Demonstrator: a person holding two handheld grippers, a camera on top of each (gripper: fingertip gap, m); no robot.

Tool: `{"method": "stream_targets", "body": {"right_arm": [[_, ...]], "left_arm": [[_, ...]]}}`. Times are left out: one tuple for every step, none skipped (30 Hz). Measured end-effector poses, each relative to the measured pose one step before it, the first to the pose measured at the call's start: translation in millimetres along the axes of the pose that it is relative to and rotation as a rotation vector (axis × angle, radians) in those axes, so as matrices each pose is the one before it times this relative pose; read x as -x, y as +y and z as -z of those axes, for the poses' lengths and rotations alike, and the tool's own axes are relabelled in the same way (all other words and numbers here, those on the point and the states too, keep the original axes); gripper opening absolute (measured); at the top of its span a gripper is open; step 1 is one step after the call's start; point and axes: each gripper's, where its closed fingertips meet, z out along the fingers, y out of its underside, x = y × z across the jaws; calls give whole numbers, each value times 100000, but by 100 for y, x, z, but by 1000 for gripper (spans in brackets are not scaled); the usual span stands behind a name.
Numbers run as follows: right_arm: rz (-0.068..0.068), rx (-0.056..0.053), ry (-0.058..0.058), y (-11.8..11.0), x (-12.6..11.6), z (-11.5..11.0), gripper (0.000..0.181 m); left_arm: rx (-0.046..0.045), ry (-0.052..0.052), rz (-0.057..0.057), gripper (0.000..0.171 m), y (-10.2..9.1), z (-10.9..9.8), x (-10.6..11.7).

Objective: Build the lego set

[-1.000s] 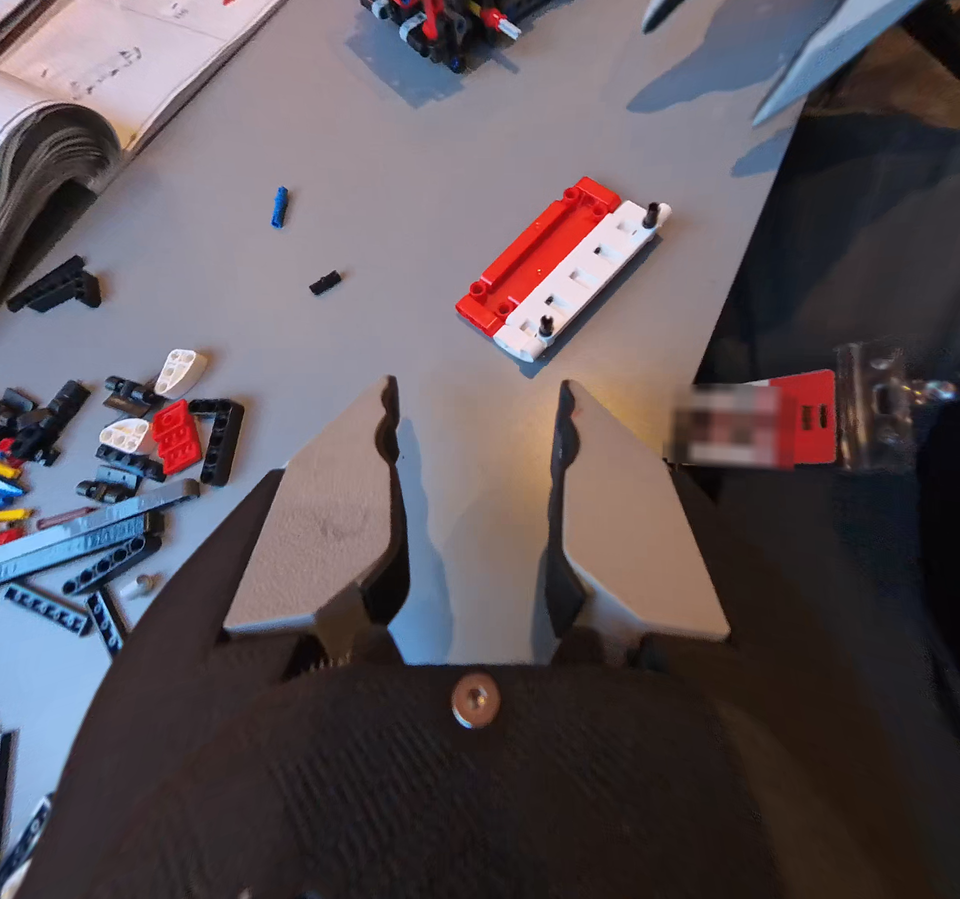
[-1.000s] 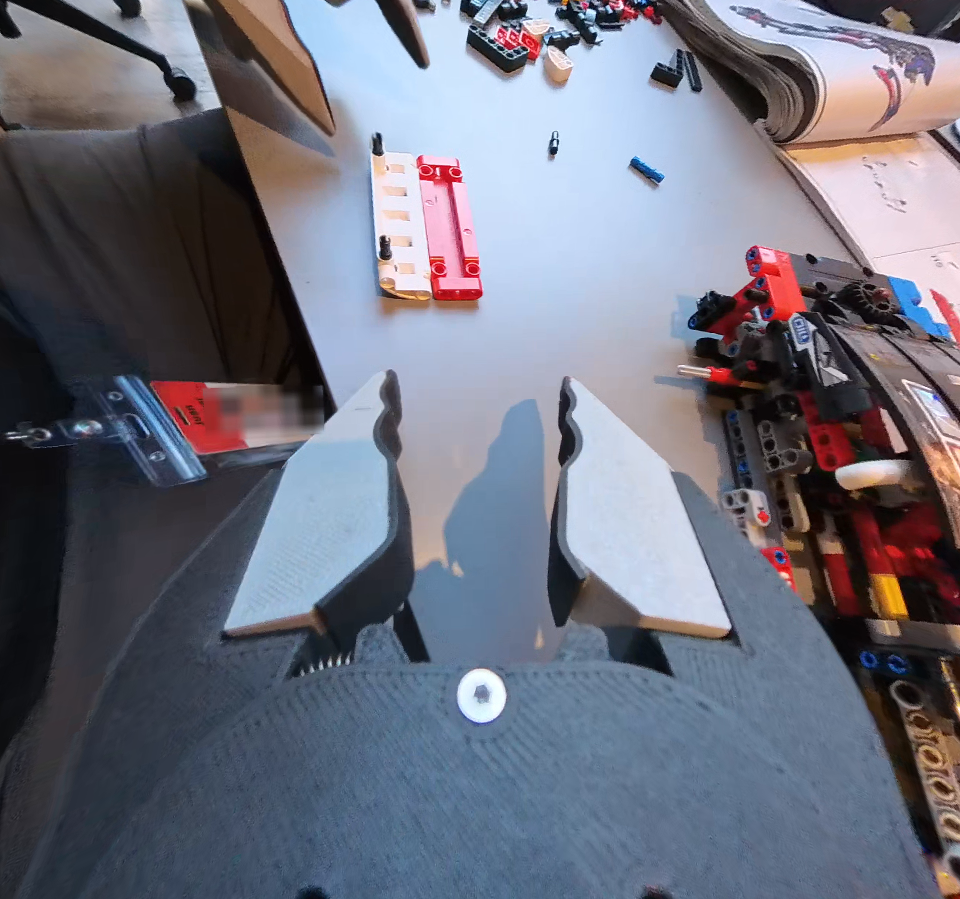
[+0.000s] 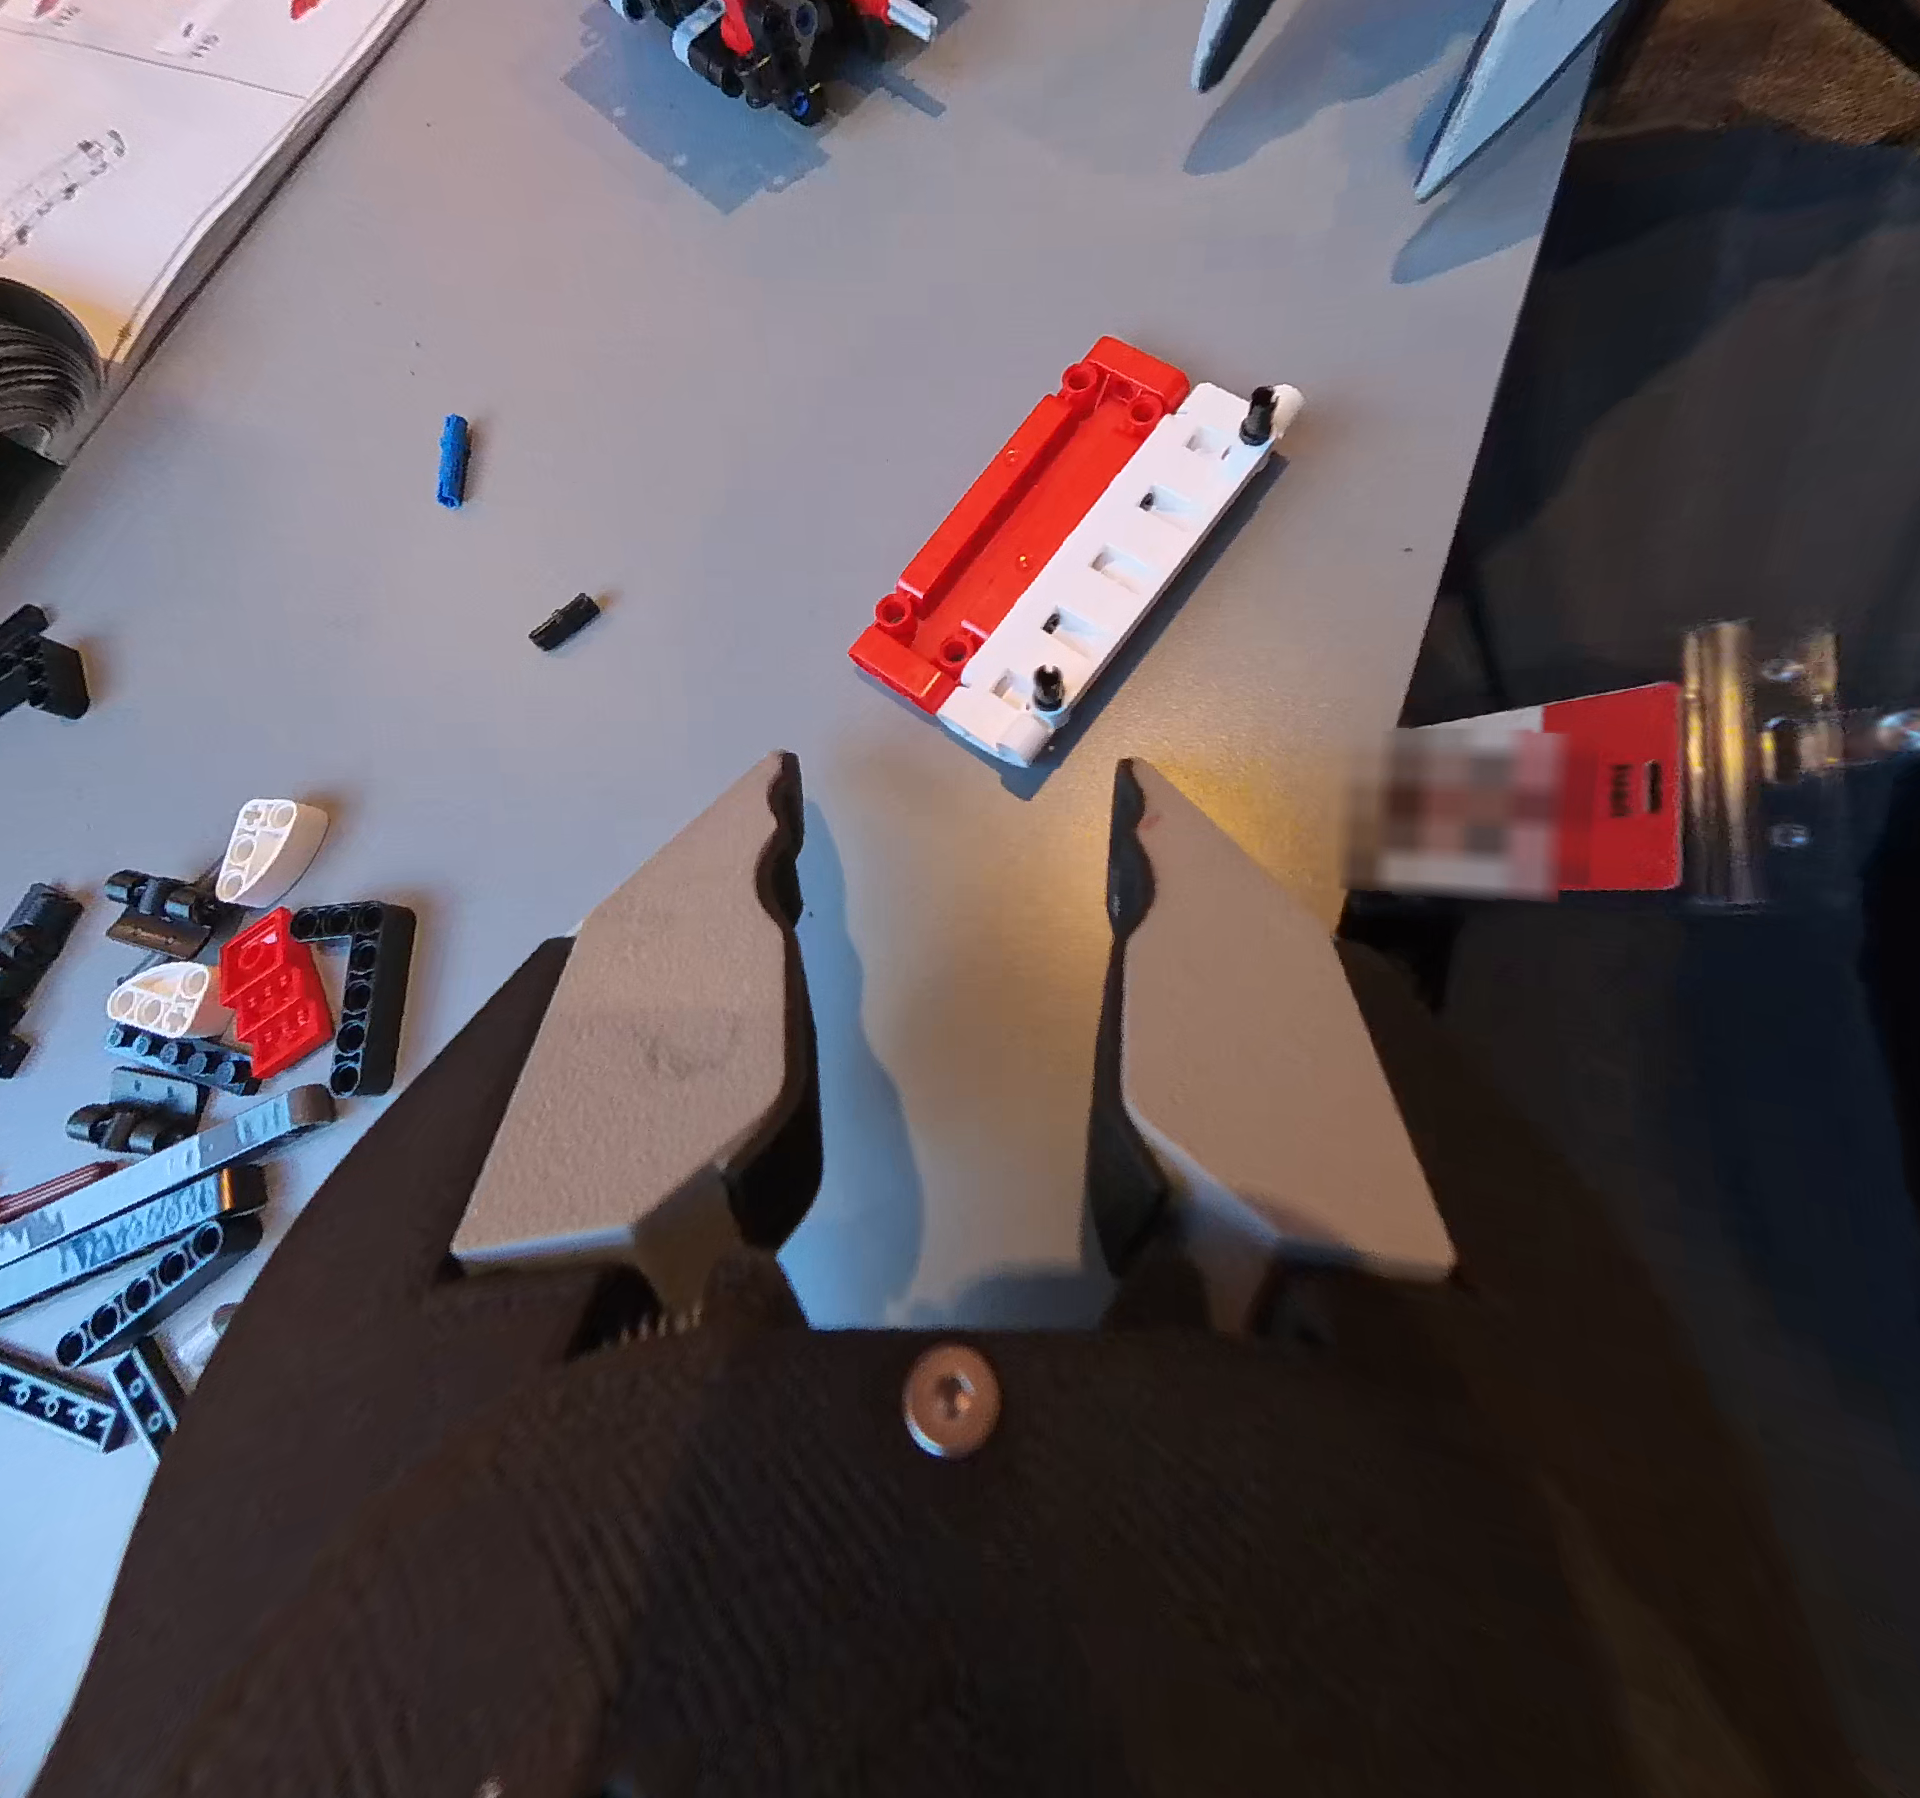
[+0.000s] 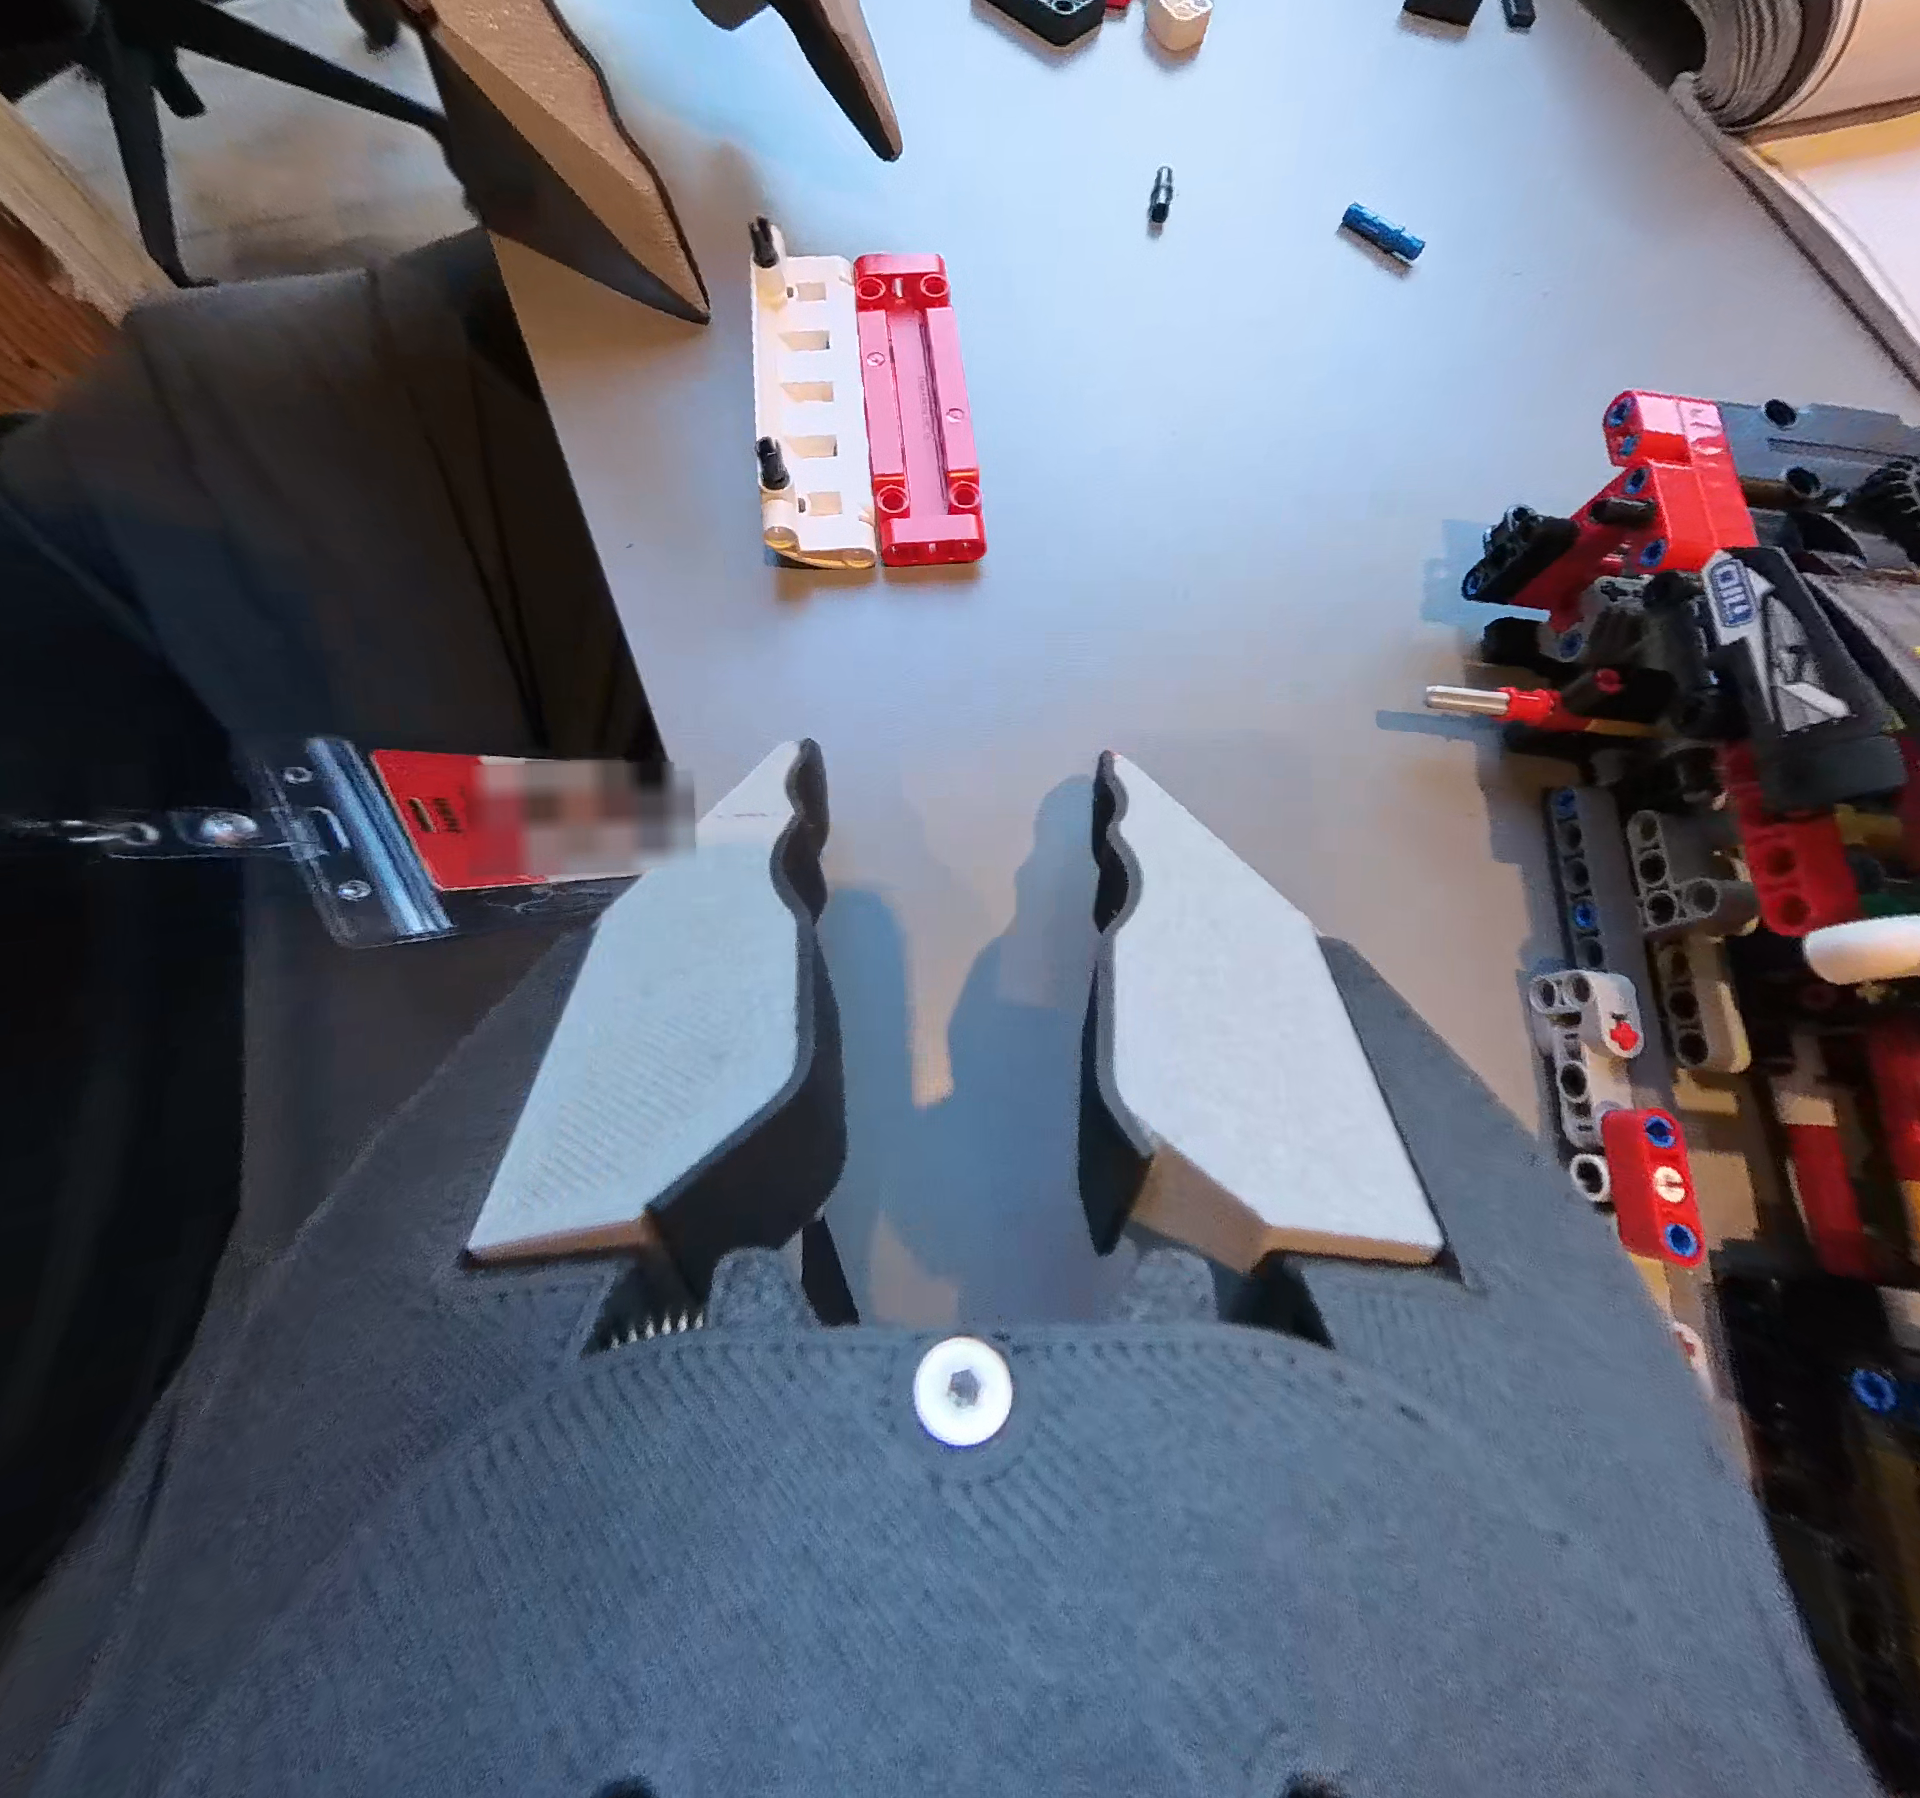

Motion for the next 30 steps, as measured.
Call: {"method": "stream_targets", "body": {"right_arm": [[714,-181,851,-9,-26,8,49],[518,-233,520,-23,4,27,50],[533,-381,-21,-31,61,33,50],[532,-497,-322,-56,92,45,50],[664,-439,-768,-43,167,43,50],[955,-239,-1226,-21,239,19,49],[999,80,-995,12,220,-5,49],[834,406,-469,60,135,-33,49],[816,654,-277,85,124,-75,49],[807,822,-54,97,90,-94,49],[676,927,146,107,59,-107,48],[586,782,-259,63,127,-127,48],[538,136,-812,-73,222,-129,48],[176,-694,-865,-267,220,-161,48],[-560,-1095,-1280,-400,210,-193,49],[-1435,-1180,-2205,-484,257,-264,50],[-2292,-993,-2499,-495,211,-313,52],[-2959,-645,-2620,-462,142,-355,58],[-3187,-255,-2749,-356,120,-349,62],[-3016,384,-2159,-221,5,-332,65],[-2756,1207,-998,-79,-151,-314,67],[-2165,1827,-482,44,-211,-318,69],[-753,1767,-1477,75,59,-261,68],[1172,963,-2774,25,434,-177,62],[2890,575,-4065,51,837,-111,52],[3422,579,-3948,85,942,-113,47],[2688,80,-194,17,389,-73,47],[1479,-910,2899,-90,-167,66,47],[200,-1948,1994,-206,-192,196,47],[-1359,-2216,419,-196,-170,278,47]], "left_arm": [[-28,-451,-146,56,-15,7,-3],[-2,-216,-89,56,3,4,-21],[27,-53,56,56,-7,-6,-12],[61,-51,337,56,-2,-21,30],[161,421,657,56,16,-24,-3],[170,551,714,56,23,-22,-4],[136,501,667,56,10,-17,8],[152,615,639,56,18,-22,-7],[144,698,582,56,24,-28,-16],[142,792,552,55,15,-20,-25],[150,864,628,55,6,-29,-42],[165,732,708,55,6,-48,-3],[106,684,475,55,-50,-82,-11],[96,294,379,57,-79,-122,24],[82,-126,297,58,-127,-159,99],[-26,-448,-112,58,-172,-191,126],[-137,-503,-603,58,-220,-211,116],[-205,-479,-979,58,-247,-242,86],[-248,-845,-1239,56,-276,-250,135],[-215,-1518,-1324,54,-279,-297,228],[-80,-2059,-1089,52,-292,-327,382],[249,-3124,-520,51,-270,-384,639],[1086,-6052,641,46,-121,-417,1203],[2411,-9179,1944,40,96,-469,1783],[3556,-10079,3396,33,317,-515,1961],[2914,-6469,4670,30,219,-550,1429],[1323,425,4867,28,-14,-376,381],[295,3973,3817,28,-72,-125,-221],[-157,3831,2043,28,-9,13,-319],[-576,2681,435,32,40,144,-270]]}}
